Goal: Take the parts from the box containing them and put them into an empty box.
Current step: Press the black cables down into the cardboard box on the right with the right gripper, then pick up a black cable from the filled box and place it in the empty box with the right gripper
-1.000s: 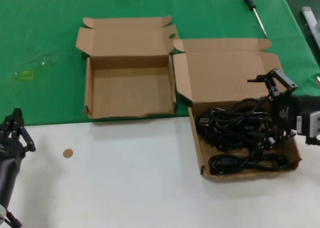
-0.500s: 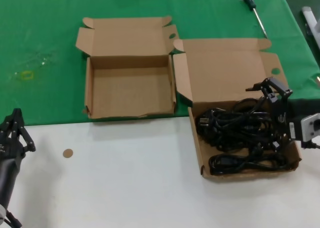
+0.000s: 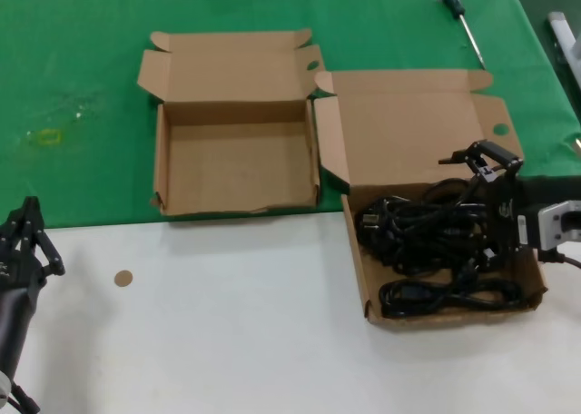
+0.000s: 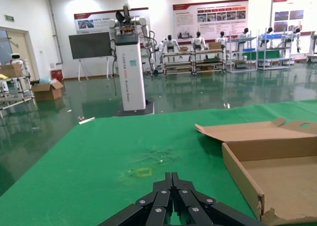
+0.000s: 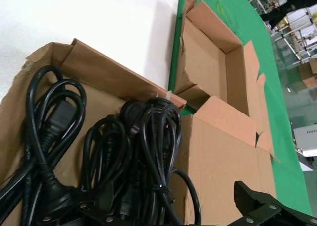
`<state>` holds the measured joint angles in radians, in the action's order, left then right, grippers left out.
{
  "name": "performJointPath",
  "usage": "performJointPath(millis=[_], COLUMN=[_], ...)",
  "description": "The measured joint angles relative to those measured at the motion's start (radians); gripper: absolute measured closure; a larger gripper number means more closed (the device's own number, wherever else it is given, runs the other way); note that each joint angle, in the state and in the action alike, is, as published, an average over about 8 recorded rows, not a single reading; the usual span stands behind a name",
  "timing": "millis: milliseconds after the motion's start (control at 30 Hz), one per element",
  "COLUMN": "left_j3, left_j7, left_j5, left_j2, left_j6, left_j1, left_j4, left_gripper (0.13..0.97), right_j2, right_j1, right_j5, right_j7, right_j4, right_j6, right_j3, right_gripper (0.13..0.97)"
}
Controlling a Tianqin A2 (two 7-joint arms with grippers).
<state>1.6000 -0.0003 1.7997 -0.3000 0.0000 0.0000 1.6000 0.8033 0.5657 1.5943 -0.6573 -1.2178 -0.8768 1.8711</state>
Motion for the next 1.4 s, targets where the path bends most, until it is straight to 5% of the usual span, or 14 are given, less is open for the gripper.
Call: performJointPath(millis=[300, 1167, 1400], left_j3=[0.000, 0.000, 0.000], left_j7=[0.000, 0.000, 0.000], left_j5=[0.000, 0.000, 0.000], left_j2=[0.000, 0.000, 0.000], left_j6=[0.000, 0.000, 0.000], left_j1=[0.000, 0.000, 0.000], left_j4=[0.000, 0.000, 0.000], left_gripper=[0.945, 0.945, 0.945], right_j2=[-0.013, -0.012, 0.011], right_j1=[0.003, -0.007, -0.001], right_j5=[0.004, -0.012, 0.005], right_j7=[0.007, 0.057, 0.108], right_j4=[0.005, -0.012, -0.027], right_j6=[0.012, 0.023, -0.016], right_j3=[0.004, 0.024, 0.022], right_gripper=[0.262, 0.827, 0.846])
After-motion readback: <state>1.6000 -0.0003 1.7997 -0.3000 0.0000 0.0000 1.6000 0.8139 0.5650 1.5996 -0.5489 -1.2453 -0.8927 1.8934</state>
